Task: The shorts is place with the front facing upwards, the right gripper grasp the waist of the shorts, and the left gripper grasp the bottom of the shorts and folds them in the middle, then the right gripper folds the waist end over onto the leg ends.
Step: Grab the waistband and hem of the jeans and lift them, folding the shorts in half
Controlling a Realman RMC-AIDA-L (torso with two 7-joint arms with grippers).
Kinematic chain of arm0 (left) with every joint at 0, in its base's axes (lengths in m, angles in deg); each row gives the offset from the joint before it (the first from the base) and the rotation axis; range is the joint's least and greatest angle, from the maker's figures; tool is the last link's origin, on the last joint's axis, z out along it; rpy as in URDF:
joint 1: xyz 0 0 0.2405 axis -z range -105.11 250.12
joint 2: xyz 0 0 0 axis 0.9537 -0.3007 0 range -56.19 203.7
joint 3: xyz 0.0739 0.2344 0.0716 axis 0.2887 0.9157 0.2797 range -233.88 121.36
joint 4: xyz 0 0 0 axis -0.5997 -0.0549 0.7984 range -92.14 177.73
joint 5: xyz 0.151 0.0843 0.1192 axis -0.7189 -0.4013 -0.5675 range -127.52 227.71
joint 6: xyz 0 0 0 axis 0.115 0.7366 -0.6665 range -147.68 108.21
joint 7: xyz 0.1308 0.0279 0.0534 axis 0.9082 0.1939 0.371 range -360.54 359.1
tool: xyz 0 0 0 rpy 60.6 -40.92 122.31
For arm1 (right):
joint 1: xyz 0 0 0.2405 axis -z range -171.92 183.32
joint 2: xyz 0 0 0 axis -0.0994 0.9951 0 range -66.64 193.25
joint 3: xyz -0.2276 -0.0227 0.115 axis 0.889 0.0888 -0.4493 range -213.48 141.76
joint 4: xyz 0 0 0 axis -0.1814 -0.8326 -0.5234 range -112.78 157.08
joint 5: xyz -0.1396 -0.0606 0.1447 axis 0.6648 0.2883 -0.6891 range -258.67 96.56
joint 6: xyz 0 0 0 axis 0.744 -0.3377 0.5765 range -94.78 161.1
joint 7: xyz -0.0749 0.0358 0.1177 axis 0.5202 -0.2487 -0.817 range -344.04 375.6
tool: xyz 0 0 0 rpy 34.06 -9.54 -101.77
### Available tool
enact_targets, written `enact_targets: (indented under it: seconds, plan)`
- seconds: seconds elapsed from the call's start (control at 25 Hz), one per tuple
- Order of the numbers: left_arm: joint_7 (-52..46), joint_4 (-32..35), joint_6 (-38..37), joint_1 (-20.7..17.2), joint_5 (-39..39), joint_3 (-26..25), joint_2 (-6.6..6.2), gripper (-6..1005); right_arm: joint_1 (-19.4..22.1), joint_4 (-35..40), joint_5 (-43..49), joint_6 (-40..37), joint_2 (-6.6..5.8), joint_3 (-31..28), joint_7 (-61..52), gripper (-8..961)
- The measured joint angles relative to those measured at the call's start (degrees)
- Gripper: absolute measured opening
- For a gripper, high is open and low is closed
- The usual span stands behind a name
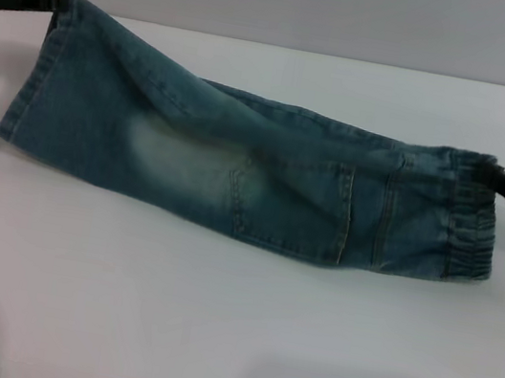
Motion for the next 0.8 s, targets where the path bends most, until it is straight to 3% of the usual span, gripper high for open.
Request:
enact_targets:
  seconds: [0.28,0.8]
  plan:
    - [0.07,-0.41,4.83,0.09,-0.07,3.72,0.95,9,-0.06,-1.5,-1.66,3.22,0.07,0.14,0.05,12]
    - [0.19,-1.44,10.54,0.05,-0.79,5.85,2.02,10,-0.31,-2.01,-1.66,9.09,1.3,0.47,0.08,14]
